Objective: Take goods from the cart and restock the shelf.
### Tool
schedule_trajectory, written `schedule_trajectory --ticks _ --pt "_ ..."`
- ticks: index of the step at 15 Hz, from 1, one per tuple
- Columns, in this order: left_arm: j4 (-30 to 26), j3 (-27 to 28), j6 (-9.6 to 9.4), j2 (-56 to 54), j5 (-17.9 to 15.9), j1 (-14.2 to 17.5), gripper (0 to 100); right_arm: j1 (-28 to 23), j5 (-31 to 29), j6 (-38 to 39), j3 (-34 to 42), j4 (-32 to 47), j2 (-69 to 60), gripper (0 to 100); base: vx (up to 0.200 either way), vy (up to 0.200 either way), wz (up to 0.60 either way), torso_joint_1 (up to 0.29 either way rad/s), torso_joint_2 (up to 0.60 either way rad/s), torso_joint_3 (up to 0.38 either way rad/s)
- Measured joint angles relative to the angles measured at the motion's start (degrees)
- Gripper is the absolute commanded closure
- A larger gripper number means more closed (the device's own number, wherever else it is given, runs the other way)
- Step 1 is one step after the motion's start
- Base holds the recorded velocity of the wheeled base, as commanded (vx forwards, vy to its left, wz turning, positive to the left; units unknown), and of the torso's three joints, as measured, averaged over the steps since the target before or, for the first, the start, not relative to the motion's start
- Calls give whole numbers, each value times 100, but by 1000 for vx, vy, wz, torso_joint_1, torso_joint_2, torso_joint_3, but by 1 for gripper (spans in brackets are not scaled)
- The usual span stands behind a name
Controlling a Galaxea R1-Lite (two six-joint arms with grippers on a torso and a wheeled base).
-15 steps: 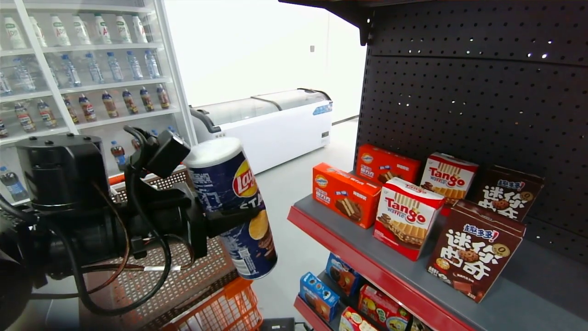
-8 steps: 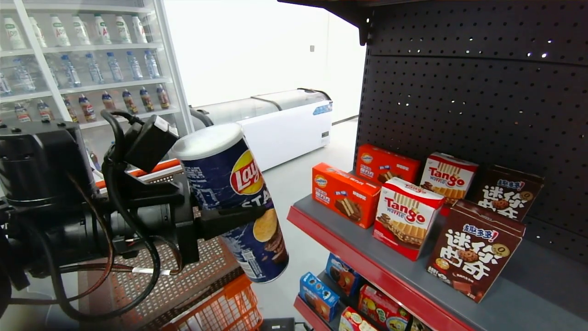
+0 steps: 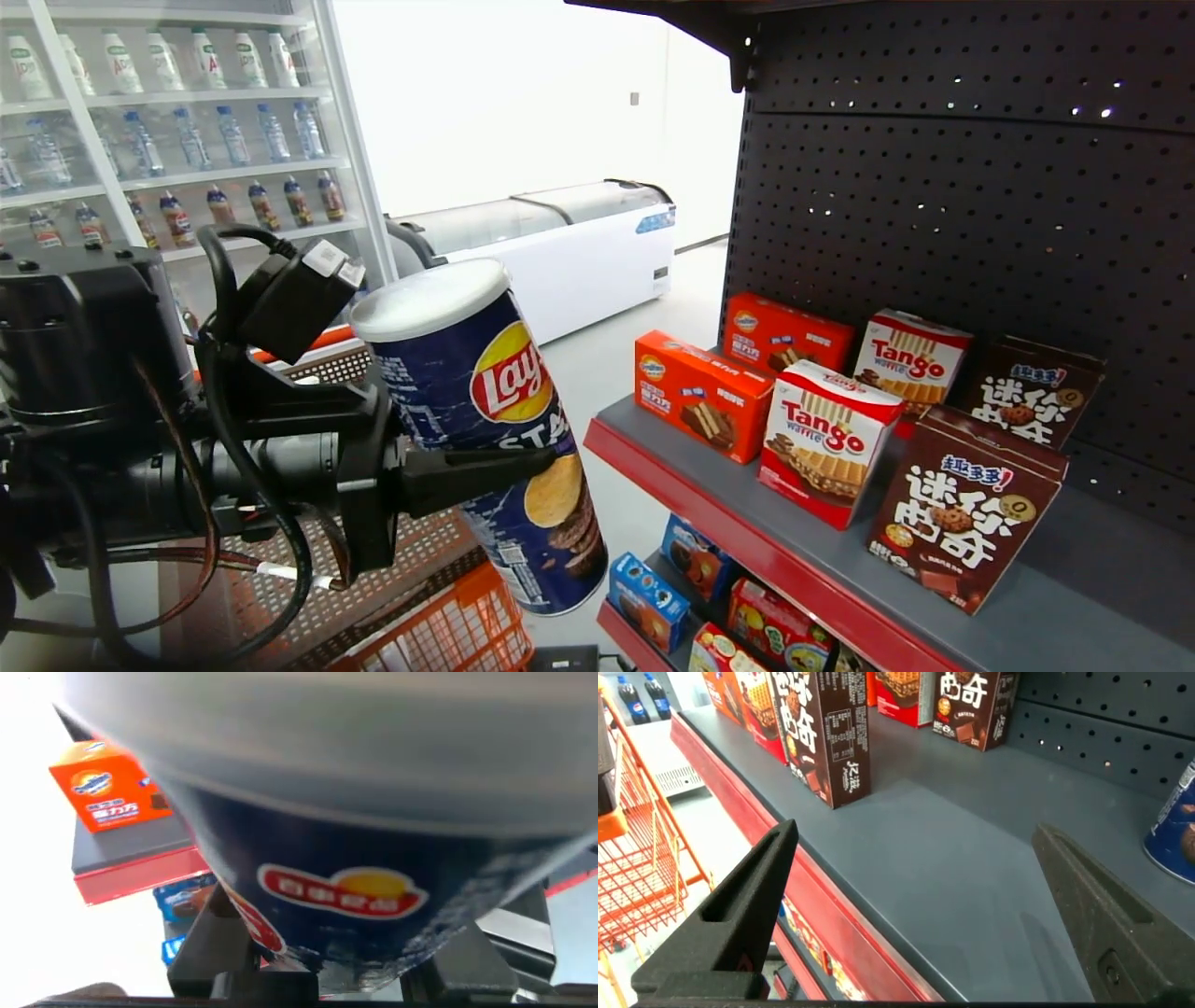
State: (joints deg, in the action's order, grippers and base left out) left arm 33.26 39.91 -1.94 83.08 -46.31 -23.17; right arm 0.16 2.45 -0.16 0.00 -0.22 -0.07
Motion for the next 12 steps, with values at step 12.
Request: schedule_trajectory --ticks 12 --pt "-11 -15 2 -207 -18 -741 100 0 0 0 0 -2 0 0 0 0 -600 3 0 2"
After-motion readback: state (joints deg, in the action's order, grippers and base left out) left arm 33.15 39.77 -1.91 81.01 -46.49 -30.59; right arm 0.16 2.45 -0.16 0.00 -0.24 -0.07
